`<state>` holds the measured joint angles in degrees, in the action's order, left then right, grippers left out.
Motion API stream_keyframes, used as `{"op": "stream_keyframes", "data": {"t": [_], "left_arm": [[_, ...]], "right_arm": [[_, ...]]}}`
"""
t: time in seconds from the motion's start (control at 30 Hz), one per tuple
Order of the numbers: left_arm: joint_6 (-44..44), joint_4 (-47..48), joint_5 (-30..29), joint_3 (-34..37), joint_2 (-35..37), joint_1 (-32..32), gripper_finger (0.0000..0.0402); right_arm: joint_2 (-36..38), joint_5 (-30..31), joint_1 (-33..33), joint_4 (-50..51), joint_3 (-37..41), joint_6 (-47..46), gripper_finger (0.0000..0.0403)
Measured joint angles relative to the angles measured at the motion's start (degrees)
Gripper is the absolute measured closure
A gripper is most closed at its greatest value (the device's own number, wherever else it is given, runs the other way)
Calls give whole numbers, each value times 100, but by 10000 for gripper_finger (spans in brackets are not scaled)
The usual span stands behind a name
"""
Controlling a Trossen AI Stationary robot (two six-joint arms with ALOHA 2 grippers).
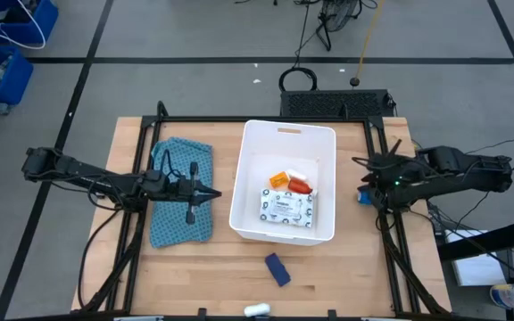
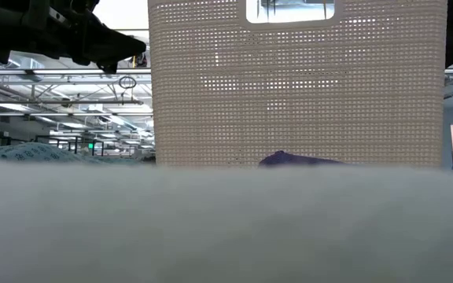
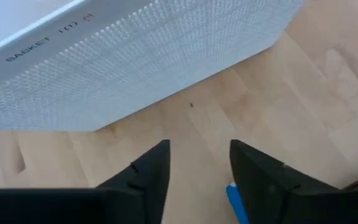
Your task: Pick & place medical supplies in basket/bin
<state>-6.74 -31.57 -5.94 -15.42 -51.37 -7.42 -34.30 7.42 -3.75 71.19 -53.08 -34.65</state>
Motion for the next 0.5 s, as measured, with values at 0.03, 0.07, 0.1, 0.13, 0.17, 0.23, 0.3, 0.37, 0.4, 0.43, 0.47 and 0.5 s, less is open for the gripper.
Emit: {"op": "stream_keyframes", "data": {"t": [0.03,0.07,0.1,0.13,0.17,0.23,0.3,0.37,0.4,0.43,0.47,0.5], "left_arm": [[0,-12,-5,0,0,-1,376],[0,-24,-10,0,0,0,376],[0,-31,-10,0,0,0,376],[-2,-34,-10,0,0,0,376],[0,-44,-10,0,0,0,376],[0,-59,-12,0,0,0,376],[0,-57,-10,0,0,0,376],[-1,-62,-11,0,0,0,376],[-2,-66,-10,0,0,0,376],[-2,-69,-10,0,0,0,376],[-2,-74,-10,0,0,0,376],[-2,-77,-12,0,0,0,376]], "right_arm": [[4,-5,-7,5,0,-5,254],[4,-17,-11,15,0,-7,261],[4,-48,-11,21,2,-7,267],[11,-125,-11,15,2,6,272],[11,-153,-11,-13,2,52,275],[5,-151,-11,-161,2,146,279],[-7,-151,-11,-346,3,226,281],[-57,-152,-11,-568,3,318,284],[-103,-155,-11,-648,4,360,286],[-165,-158,-11,-691,4,411,290],[-239,-159,-11,-706,4,462,295],[-318,-160,-11,-713,4,526,301]]}}
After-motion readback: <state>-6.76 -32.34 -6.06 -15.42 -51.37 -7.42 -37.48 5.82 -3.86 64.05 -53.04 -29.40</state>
